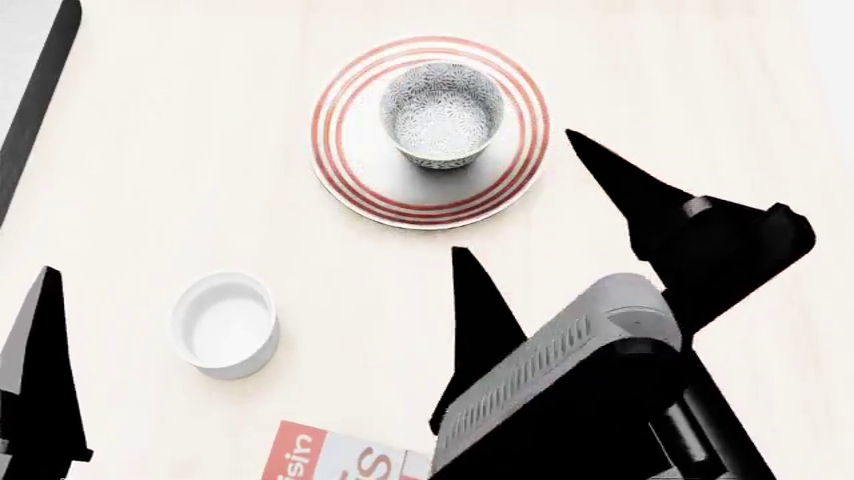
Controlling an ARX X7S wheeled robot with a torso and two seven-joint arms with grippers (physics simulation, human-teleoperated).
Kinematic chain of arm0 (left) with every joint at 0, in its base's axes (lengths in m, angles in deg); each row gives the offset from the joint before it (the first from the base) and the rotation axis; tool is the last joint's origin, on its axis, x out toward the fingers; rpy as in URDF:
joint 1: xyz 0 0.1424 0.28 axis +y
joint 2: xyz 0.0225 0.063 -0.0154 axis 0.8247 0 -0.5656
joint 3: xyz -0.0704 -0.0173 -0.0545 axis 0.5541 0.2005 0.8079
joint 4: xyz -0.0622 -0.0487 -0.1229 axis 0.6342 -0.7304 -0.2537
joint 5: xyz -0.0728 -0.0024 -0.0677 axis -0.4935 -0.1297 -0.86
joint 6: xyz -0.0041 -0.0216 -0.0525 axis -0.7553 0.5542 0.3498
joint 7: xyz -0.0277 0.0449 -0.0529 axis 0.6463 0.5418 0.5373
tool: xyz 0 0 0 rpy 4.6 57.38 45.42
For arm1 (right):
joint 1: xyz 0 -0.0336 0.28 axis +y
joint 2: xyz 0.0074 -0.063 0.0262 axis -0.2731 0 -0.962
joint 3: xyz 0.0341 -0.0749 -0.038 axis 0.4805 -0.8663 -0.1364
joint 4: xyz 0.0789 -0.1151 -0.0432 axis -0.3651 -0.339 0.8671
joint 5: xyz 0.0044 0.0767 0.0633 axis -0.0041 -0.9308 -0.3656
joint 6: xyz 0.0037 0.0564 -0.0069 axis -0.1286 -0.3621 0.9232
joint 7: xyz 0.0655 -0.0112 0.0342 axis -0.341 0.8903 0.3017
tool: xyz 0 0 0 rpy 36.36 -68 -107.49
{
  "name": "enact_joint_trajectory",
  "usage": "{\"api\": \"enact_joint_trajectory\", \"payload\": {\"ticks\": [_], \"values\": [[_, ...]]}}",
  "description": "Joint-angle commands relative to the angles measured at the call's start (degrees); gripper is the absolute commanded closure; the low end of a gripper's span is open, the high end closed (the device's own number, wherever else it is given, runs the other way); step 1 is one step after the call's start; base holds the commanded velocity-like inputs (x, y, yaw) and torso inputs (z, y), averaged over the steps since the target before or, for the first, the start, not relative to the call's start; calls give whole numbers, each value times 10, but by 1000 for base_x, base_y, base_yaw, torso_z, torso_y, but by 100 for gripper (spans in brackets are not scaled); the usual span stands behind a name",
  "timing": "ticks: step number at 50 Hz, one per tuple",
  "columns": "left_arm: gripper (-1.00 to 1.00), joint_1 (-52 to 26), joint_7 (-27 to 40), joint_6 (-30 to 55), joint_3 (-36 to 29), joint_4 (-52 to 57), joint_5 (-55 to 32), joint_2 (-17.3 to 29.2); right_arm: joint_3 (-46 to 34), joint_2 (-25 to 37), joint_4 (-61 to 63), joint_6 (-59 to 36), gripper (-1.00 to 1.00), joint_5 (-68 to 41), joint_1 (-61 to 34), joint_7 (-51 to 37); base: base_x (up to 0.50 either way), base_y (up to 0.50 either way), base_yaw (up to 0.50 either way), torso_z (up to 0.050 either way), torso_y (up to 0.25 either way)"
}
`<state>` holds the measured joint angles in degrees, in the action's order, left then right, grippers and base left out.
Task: Pick the akita bowl on the cookies box and place it on the plate.
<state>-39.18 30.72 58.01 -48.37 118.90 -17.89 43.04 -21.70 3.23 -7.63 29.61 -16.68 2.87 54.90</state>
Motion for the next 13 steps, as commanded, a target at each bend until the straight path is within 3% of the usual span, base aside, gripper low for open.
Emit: {"api": "enact_joint_trajectory", "payload": {"ticks": [1, 13], "values": [[-100, 20, 15, -29, 27, 26, -3, -4, 5, 114, 82, 161, -100, 33, 137, -189, 0, 0, 0, 0, 0], [-100, 66, 32, -87, 80, 45, -18, -17, -163, 202, 89, 330, -100, 143, 124, -318, 0, 0, 0, 0, 0]]}}
